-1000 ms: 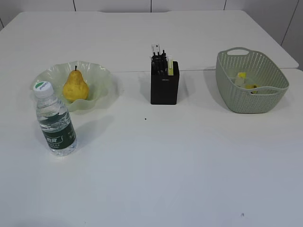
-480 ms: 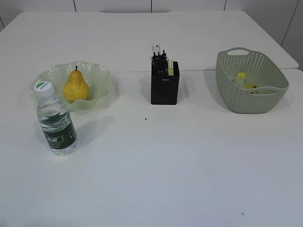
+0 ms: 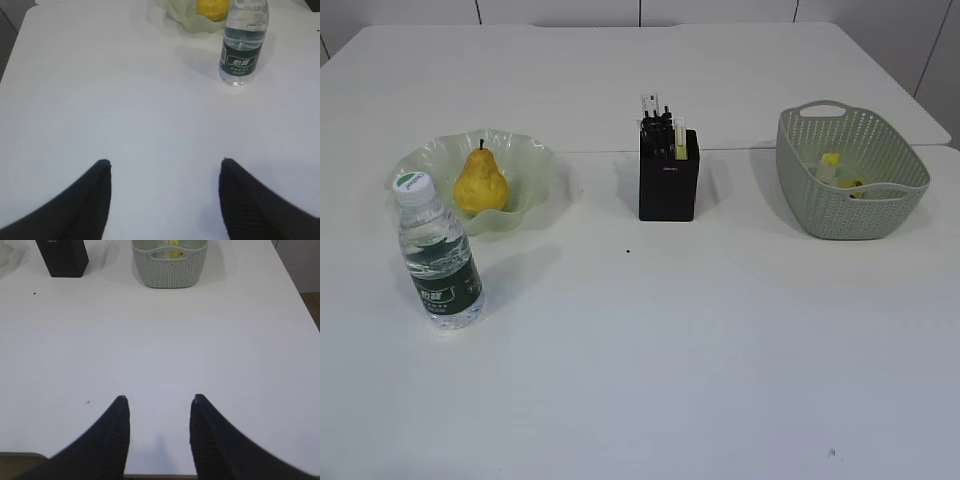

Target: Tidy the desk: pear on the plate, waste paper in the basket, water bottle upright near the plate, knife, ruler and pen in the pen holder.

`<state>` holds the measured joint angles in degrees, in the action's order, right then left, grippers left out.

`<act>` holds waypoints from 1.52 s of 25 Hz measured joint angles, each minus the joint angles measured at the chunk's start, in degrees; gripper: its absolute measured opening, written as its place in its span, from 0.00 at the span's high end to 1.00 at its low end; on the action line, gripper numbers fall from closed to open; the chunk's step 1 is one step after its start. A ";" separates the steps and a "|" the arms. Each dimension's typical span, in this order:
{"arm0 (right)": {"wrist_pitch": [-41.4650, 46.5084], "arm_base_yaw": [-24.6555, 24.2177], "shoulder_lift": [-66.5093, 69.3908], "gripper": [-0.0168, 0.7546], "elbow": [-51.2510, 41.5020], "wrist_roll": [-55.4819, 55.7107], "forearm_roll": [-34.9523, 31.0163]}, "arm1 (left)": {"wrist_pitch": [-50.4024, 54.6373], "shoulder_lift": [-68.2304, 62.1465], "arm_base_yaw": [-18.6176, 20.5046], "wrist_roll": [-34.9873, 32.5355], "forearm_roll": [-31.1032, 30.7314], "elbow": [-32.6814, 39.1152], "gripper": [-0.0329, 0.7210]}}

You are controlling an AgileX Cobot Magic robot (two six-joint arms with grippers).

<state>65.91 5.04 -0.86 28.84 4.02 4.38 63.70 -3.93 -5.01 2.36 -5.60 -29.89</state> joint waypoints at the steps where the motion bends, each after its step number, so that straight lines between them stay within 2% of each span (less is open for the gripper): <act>1: 0.00 0.00 0.00 0.58 0.00 0.00 0.00 | 0.00 0.00 0.75 0.00 0.00 0.00 0.32; 6: 0.00 -2.14 0.00 0.58 0.00 0.00 0.00 | 0.00 2.84 4.91 0.00 0.00 0.12 0.33; 9: 0.00 -3.91 0.00 0.58 0.00 0.00 0.00 | 0.00 3.55 6.13 0.00 0.00 0.12 0.34; 18: 0.00 -4.15 0.00 0.58 0.00 0.03 0.00 | -0.10 3.55 6.54 0.00 0.15 0.12 0.36; 24: 0.00 -4.15 0.00 0.58 0.00 -1.44 0.33 | -0.10 3.55 6.63 0.00 4.44 0.12 0.36; 38: 0.00 -4.15 0.00 0.58 0.00 -6.31 -2.09 | -0.10 3.55 6.63 0.00 4.44 0.12 0.39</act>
<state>65.91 0.90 -0.86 28.84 -2.29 2.29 63.60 -0.38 1.62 2.36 -1.16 -29.77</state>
